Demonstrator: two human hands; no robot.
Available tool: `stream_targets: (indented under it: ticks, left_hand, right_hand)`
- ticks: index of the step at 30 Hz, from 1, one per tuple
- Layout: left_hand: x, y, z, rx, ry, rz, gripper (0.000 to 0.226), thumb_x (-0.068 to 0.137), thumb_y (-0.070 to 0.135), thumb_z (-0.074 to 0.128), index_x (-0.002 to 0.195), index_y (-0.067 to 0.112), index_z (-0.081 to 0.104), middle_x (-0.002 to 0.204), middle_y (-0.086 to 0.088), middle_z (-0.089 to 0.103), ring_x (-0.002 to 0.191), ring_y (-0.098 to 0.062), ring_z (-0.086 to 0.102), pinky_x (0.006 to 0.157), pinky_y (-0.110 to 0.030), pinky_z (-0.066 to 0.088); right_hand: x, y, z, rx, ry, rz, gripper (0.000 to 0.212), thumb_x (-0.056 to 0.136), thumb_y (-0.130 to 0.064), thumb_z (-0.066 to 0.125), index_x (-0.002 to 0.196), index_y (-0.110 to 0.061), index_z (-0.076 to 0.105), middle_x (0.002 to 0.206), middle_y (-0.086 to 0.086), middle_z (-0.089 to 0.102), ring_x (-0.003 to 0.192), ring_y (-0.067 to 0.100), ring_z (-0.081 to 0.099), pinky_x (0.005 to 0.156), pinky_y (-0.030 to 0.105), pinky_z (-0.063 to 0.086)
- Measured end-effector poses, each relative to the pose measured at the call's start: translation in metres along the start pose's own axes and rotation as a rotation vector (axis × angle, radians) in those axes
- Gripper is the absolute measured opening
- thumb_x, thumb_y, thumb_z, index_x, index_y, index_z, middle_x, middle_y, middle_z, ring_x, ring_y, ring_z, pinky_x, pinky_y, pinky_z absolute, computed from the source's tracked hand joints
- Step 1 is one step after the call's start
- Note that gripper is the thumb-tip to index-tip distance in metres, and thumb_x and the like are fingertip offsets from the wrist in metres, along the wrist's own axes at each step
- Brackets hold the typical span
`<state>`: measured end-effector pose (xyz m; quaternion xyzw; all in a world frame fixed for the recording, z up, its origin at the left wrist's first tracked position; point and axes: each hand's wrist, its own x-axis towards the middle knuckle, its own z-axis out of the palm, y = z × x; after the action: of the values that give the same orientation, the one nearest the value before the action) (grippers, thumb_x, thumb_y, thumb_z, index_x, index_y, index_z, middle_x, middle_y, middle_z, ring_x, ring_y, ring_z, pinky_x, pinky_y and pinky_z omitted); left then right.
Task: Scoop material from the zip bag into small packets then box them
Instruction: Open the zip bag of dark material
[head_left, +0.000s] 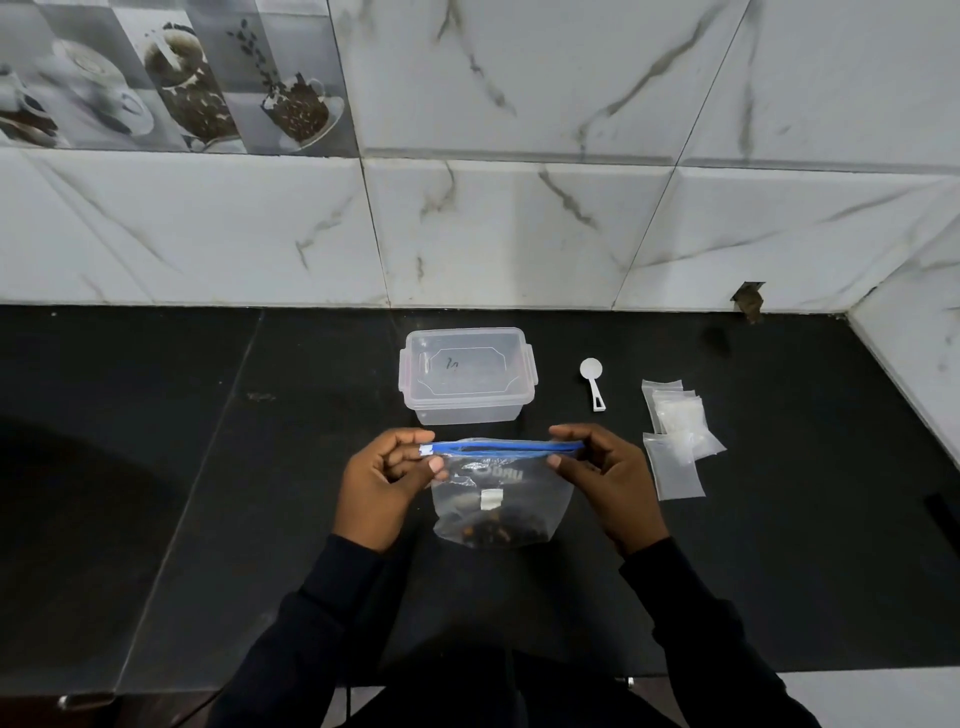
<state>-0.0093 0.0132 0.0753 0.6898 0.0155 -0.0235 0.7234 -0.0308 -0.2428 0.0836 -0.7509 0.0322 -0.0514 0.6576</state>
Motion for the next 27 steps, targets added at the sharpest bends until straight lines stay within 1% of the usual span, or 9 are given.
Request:
stream_targets:
  ticks: [3, 8, 13, 17, 22, 24, 26, 27]
  left_hand:
    - [-0.0023, -0.0001, -0.0018, -0.045, -0.001, 0.006, 0.017, 0.087, -0.011, 0.061, 0.103, -0.005, 0.061, 0.087, -0.019, 0.075, 0.081, -0.026, 0.075, 0.068, -0.024, 0.059]
    - [-0.0051, 0.0005, -0.0009, -0.076, 0.015, 0.016, 0.003, 0.092, -0.007, 0.057, 0.095, -0.008, 0.058, 0.082, -0.021, 0.074, 0.082, -0.03, 0.075, 0.066, -0.026, 0.06]
    - [-0.0083, 0.0036, -0.0006, -0.085, 0.01, 0.035, 0.004, 0.093, -0.005, 0.057, 0.094, -0.003, 0.059, 0.083, -0.023, 0.073, 0.083, -0.032, 0.075, 0.067, -0.027, 0.061]
    - [-0.0094, 0.0049, -0.0006, -0.095, 0.005, 0.053, 0.005, 0.094, -0.004, 0.055, 0.096, 0.0, 0.059, 0.083, -0.022, 0.074, 0.084, -0.033, 0.075, 0.068, -0.028, 0.06]
    - [-0.0089, 0.0041, -0.0003, -0.067, 0.02, 0.073, 0.006, 0.094, 0.0, 0.056, 0.092, 0.004, 0.061, 0.082, -0.018, 0.075, 0.085, -0.034, 0.074, 0.069, -0.029, 0.06]
    - [-0.0092, 0.0038, -0.0009, -0.042, 0.02, 0.082, 0.008, 0.095, 0.001, 0.055, 0.091, 0.005, 0.061, 0.081, -0.016, 0.075, 0.085, -0.033, 0.074, 0.068, -0.028, 0.06]
    - [-0.0094, 0.0031, -0.0016, 0.001, 0.02, 0.097, 0.009, 0.096, 0.002, 0.054, 0.09, 0.006, 0.06, 0.081, -0.015, 0.075, 0.085, -0.031, 0.075, 0.069, -0.029, 0.059]
    - [-0.0093, 0.0026, -0.0019, 0.027, 0.02, 0.108, 0.01, 0.097, 0.003, 0.054, 0.09, 0.006, 0.06, 0.081, -0.015, 0.075, 0.085, -0.03, 0.075, 0.07, -0.032, 0.059]
  right_hand:
    - [0.0008, 0.0006, -0.0005, 0.01, 0.004, -0.003, 0.026, 0.082, 0.004, 0.073, 0.104, -0.01, 0.073, 0.104, 0.0, 0.074, 0.097, 0.011, 0.069, 0.082, 0.018, 0.054]
    - [0.0029, 0.0046, -0.0012, 0.005, 0.014, 0.003, 0.025, 0.082, 0.005, 0.073, 0.102, -0.009, 0.073, 0.102, 0.003, 0.075, 0.095, 0.015, 0.07, 0.083, 0.023, 0.055]
    - [0.0031, 0.0055, -0.0022, -0.021, 0.014, 0.007, 0.024, 0.082, 0.003, 0.073, 0.102, -0.01, 0.074, 0.101, 0.003, 0.075, 0.096, 0.015, 0.07, 0.083, 0.022, 0.054]
    - [0.0032, 0.0054, -0.0039, -0.044, 0.003, 0.012, 0.023, 0.082, 0.002, 0.074, 0.102, -0.011, 0.074, 0.101, 0.002, 0.075, 0.097, 0.017, 0.07, 0.085, 0.025, 0.056]
    - [0.0039, 0.0036, -0.0011, -0.042, 0.018, 0.0, 0.026, 0.081, 0.003, 0.074, 0.096, -0.018, 0.075, 0.099, -0.001, 0.075, 0.094, 0.012, 0.07, 0.083, 0.022, 0.053]
    - [0.0042, 0.0024, -0.0011, -0.058, 0.015, 0.007, 0.027, 0.081, 0.003, 0.074, 0.097, -0.019, 0.075, 0.099, -0.003, 0.076, 0.094, 0.011, 0.07, 0.083, 0.026, 0.054]
    - [0.0024, -0.0005, 0.0001, -0.093, 0.014, 0.031, 0.027, 0.082, 0.0, 0.074, 0.101, -0.019, 0.074, 0.102, -0.004, 0.074, 0.097, 0.01, 0.069, 0.086, 0.036, 0.058]
    - [0.0012, -0.002, 0.0012, -0.154, 0.015, 0.022, 0.029, 0.083, -0.003, 0.074, 0.106, -0.02, 0.072, 0.108, -0.006, 0.072, 0.102, 0.009, 0.067, 0.09, 0.04, 0.057]
